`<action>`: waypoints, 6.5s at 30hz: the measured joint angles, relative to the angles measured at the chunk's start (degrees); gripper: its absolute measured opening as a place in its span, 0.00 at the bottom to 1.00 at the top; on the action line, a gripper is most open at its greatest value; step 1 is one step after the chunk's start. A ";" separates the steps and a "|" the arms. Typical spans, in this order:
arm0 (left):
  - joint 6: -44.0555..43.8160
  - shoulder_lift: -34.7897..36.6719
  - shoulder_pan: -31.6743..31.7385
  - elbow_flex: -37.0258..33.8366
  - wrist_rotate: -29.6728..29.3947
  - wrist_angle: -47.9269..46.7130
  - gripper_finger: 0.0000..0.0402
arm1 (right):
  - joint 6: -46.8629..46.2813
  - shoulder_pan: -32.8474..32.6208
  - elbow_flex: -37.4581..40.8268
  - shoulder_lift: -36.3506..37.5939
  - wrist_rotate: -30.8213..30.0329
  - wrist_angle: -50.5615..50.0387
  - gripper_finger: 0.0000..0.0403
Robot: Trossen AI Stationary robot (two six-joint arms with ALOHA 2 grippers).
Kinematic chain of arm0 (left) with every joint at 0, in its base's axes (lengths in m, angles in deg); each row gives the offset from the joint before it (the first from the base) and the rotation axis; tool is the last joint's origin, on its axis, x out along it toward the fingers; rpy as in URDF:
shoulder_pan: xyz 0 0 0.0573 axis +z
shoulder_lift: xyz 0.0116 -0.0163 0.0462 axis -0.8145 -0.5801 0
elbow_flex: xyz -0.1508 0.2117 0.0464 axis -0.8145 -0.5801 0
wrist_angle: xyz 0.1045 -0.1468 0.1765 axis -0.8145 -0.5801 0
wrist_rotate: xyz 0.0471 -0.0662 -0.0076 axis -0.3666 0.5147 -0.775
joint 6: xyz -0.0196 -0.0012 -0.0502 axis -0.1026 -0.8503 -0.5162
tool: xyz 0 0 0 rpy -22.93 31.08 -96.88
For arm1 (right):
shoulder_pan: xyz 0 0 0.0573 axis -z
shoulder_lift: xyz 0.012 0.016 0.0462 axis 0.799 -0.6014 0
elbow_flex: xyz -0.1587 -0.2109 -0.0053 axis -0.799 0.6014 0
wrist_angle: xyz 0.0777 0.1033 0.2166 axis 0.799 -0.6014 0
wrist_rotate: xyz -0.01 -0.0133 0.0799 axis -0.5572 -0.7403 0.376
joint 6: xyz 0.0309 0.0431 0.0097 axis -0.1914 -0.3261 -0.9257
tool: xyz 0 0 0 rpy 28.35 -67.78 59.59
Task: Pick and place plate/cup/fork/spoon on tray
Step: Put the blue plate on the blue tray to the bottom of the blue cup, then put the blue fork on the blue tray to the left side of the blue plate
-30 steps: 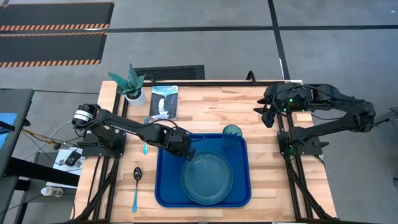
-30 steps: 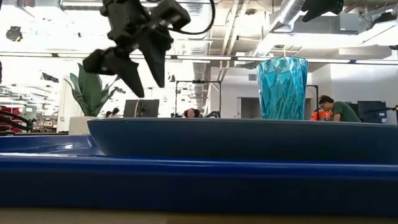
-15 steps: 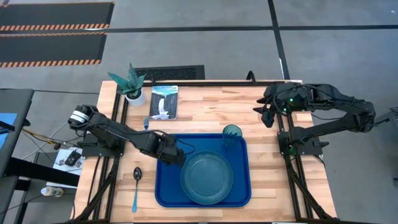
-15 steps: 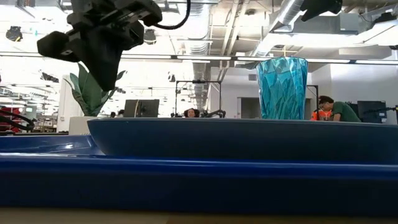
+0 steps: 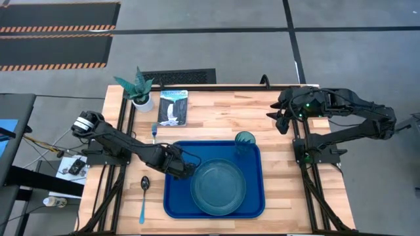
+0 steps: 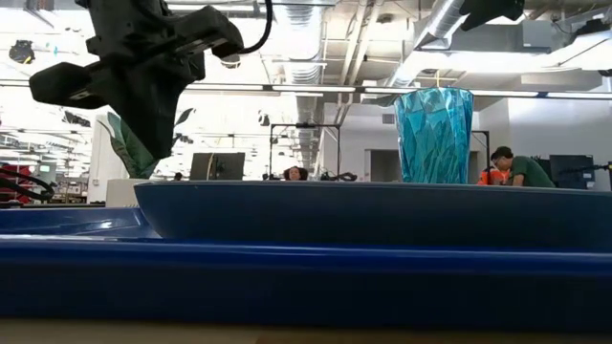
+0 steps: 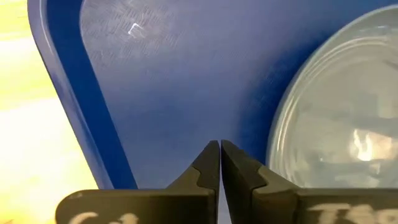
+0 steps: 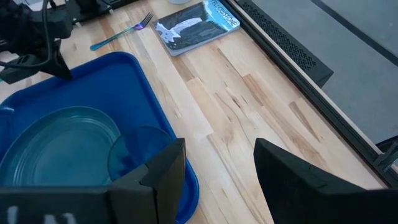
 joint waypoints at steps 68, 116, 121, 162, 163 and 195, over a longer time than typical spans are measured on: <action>2.82 -18.41 -0.26 17.84 0.79 -1.12 0.00 | 2.95 0.00 -0.02 -1.14 0.46 1.71 0.53; 13.17 -18.41 3.50 17.97 1.78 4.05 0.00 | 2.86 0.07 -0.01 -1.18 0.30 2.60 0.53; 16.34 -14.06 4.10 17.97 1.80 -1.15 0.00 | 2.86 0.07 -0.02 -1.18 0.31 2.61 0.53; -22.70 29.60 -9.02 -17.52 -0.60 -22.93 0.52 | 0.83 3.13 0.00 -10.08 0.04 8.43 0.53; -21.70 30.29 -7.61 -18.36 -1.24 -22.94 0.52 | 0.31 3.13 0.00 -10.07 0.03 8.51 0.53; 23.83 16.84 33.94 -29.94 0.58 -2.87 0.52 | -1.54 5.44 0.00 -9.03 0.00 8.24 0.53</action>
